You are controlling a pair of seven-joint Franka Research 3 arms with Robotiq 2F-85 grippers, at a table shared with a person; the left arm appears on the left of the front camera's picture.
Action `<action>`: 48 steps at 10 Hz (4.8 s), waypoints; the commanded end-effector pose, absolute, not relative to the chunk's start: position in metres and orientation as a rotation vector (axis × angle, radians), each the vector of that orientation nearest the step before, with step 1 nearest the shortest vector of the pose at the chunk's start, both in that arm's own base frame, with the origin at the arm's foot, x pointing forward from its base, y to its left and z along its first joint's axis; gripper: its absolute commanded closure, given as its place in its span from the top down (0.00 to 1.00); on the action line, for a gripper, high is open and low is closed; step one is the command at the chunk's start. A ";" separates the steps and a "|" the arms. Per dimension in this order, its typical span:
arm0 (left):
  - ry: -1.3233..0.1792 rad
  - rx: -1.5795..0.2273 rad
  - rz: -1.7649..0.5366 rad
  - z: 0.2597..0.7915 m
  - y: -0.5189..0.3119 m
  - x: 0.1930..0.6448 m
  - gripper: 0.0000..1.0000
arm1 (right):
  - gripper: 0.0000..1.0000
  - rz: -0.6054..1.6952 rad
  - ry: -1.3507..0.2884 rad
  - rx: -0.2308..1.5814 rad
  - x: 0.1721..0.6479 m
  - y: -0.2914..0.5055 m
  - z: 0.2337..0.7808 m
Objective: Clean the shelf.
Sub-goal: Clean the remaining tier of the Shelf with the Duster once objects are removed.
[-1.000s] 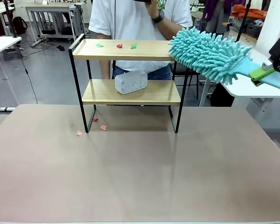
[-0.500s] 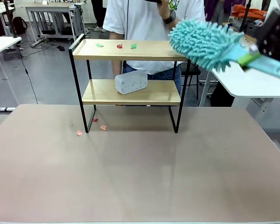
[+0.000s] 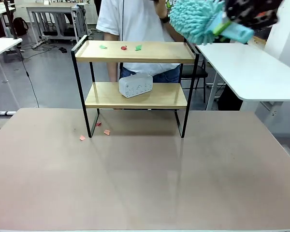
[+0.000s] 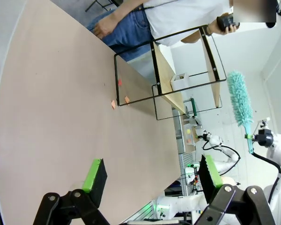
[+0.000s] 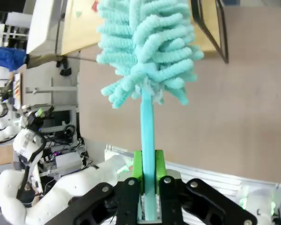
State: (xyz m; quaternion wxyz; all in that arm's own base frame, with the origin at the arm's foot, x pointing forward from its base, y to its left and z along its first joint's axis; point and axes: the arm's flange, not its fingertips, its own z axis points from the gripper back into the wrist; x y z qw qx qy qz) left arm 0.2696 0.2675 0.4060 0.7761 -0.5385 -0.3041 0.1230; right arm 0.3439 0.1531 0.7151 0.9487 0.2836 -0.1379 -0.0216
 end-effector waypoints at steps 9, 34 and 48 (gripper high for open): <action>-0.689 -1.175 0.245 0.406 0.267 0.270 1.00 | 0.12 0.037 -0.231 0.491 0.440 0.262 0.669; -0.689 -1.175 0.245 0.406 0.267 0.270 1.00 | 0.12 0.514 0.116 0.955 0.345 0.099 0.690; -0.689 -1.175 0.245 0.406 0.267 0.270 1.00 | 0.12 -0.074 0.040 1.438 0.209 -0.142 0.424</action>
